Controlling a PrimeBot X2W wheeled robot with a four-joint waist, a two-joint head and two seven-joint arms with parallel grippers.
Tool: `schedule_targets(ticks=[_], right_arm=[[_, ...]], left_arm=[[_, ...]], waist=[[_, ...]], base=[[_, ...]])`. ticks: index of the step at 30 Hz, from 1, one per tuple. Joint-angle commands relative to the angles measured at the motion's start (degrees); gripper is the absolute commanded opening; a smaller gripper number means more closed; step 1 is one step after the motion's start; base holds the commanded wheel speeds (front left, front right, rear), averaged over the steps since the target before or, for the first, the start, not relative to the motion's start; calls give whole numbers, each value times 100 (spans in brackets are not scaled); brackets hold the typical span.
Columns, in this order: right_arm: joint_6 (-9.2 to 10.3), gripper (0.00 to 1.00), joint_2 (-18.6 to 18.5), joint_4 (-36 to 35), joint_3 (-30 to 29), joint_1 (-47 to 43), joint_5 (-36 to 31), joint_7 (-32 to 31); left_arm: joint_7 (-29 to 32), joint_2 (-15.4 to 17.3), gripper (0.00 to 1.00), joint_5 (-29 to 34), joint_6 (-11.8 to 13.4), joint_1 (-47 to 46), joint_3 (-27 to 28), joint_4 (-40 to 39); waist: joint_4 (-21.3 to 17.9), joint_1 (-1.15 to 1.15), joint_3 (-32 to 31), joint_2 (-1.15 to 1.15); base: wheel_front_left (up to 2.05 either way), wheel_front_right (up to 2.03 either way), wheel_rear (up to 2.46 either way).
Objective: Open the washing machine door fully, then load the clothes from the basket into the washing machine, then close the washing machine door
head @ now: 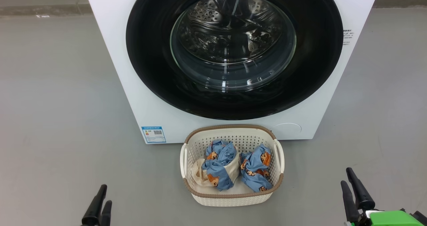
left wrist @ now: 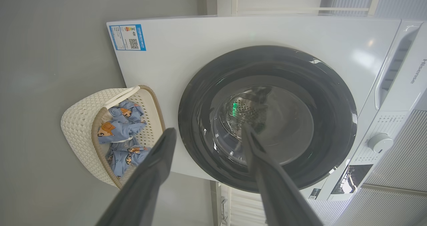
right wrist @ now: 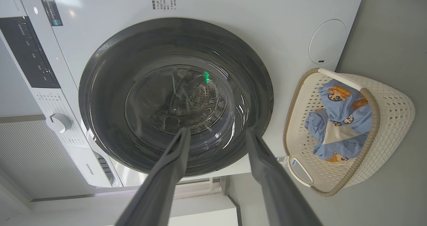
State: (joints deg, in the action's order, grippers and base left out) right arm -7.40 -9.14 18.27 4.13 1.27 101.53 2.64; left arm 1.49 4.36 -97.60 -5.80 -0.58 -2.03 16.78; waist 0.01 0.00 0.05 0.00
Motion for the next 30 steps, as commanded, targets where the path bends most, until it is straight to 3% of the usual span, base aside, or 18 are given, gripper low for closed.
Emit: schedule_targets(ticks=[1,10,30], right_arm=[[0,100,-60,-143,-18,171,-52,43],[-1,100,-65,-143,-23,203,-345,126],[-2,100,-44,-116,8,274,-1824,324]], left_arm=[[-58,87,100,78,-8,-175,30,-160],[-164,85,100,349,-19,-176,36,-249],[-429,102,100,1650,-45,-164,18,-493]], waist=[[5,6,-6,0],[24,0,-4,0],[69,0,4,0]], base=[[0,0,0],[0,0,0],[0,0,0]])
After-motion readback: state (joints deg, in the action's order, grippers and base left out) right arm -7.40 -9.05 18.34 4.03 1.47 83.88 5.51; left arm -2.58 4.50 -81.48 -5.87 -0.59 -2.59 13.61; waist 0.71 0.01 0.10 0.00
